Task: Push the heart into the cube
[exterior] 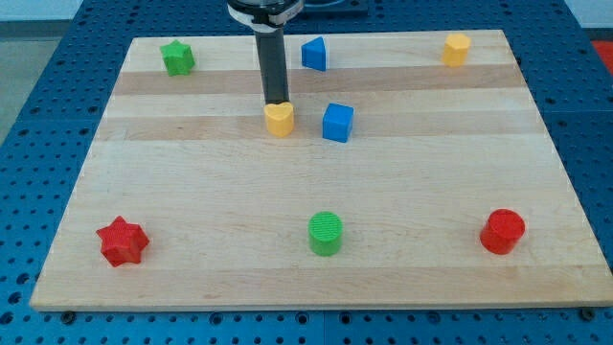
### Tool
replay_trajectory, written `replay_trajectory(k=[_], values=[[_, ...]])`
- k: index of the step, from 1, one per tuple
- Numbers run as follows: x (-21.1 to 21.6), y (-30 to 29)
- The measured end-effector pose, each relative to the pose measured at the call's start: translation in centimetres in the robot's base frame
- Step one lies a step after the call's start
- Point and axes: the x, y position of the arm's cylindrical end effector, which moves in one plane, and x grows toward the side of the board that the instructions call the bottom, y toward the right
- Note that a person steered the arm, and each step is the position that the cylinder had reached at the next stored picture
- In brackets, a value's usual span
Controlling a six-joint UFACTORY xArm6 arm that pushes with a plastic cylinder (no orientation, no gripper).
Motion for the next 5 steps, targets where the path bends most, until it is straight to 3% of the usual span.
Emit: replay_trajectory(k=[3,5], values=[[-1.8,-5.9],[1.6,-6.7]])
